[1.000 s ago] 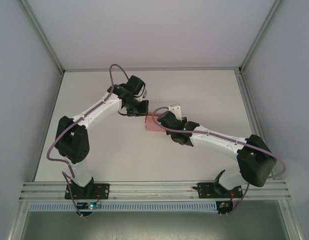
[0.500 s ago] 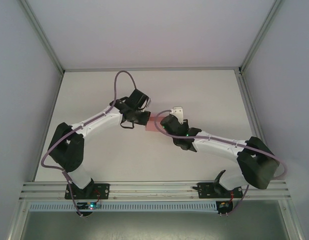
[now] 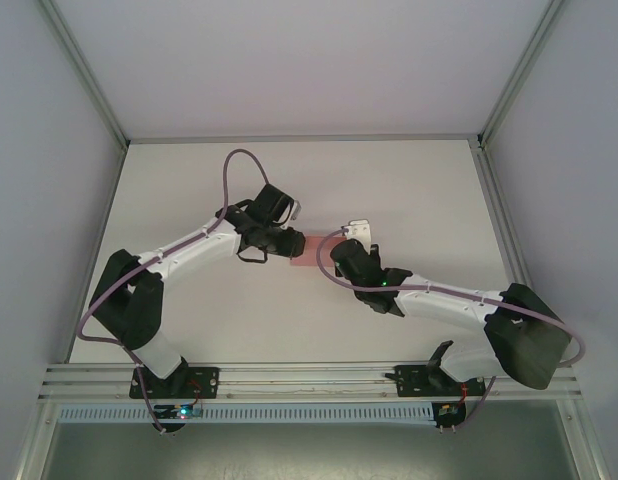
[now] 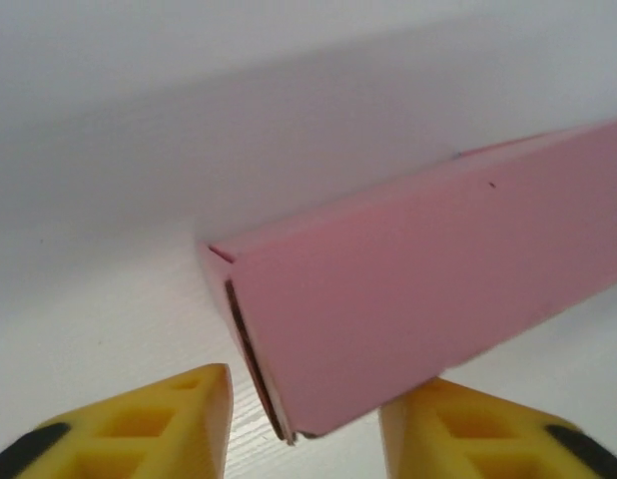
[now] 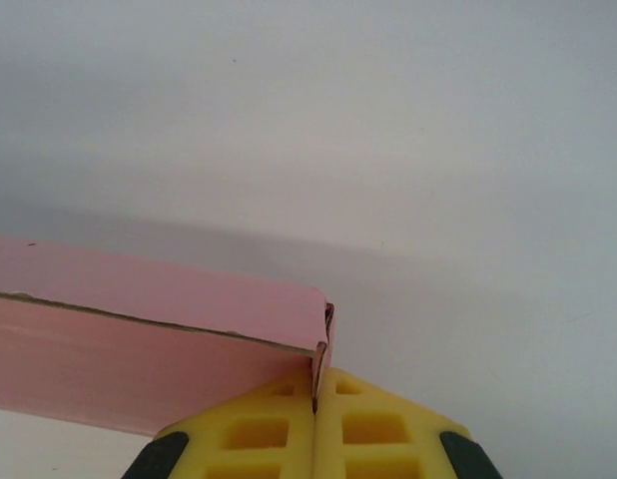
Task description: Assemble paper box
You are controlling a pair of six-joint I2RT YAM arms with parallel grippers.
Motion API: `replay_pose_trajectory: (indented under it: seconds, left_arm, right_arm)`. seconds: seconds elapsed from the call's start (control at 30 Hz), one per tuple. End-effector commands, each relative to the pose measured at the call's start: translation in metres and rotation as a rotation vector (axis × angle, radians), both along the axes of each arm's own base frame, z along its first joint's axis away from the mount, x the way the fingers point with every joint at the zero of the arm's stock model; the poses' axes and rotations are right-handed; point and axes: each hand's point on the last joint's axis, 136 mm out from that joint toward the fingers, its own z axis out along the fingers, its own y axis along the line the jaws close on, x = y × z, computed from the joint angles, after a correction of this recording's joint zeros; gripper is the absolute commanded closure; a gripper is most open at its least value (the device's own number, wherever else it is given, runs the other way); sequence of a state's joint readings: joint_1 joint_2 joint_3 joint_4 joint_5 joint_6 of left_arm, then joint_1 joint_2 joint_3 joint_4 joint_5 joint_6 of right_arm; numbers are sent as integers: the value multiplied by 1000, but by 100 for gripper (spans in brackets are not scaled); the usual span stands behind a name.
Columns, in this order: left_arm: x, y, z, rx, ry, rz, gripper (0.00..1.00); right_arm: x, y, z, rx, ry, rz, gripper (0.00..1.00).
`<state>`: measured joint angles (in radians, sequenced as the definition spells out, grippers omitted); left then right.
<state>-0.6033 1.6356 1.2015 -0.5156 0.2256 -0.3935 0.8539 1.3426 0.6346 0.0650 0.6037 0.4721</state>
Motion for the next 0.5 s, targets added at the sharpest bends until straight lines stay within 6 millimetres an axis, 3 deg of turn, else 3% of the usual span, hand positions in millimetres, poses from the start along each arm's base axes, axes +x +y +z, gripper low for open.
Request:
replay_pose_trajectory:
  seconds: [0.0, 0.13, 0.23, 0.33, 0.47]
  left_arm:
    - [-11, 0, 16, -32, 8, 6, 43]
    - [-13, 2, 29, -82, 16, 38, 23]
    - [-8, 6, 45, -146, -11, 98, 0]
    - [8, 22, 57, -218, -34, 239, 0]
    - [33, 50, 38, -299, 32, 461, 0]
  right_arm:
    - [-17, -5, -34, -89, 103, 45, 98]
    - [-17, -3, -39, -119, 111, 48, 98]
    - [-18, -2, -41, -144, 113, 45, 98]
    - [-18, -1, -41, -150, 110, 45, 98]
    - [-18, 0, -42, -148, 111, 44, 98]
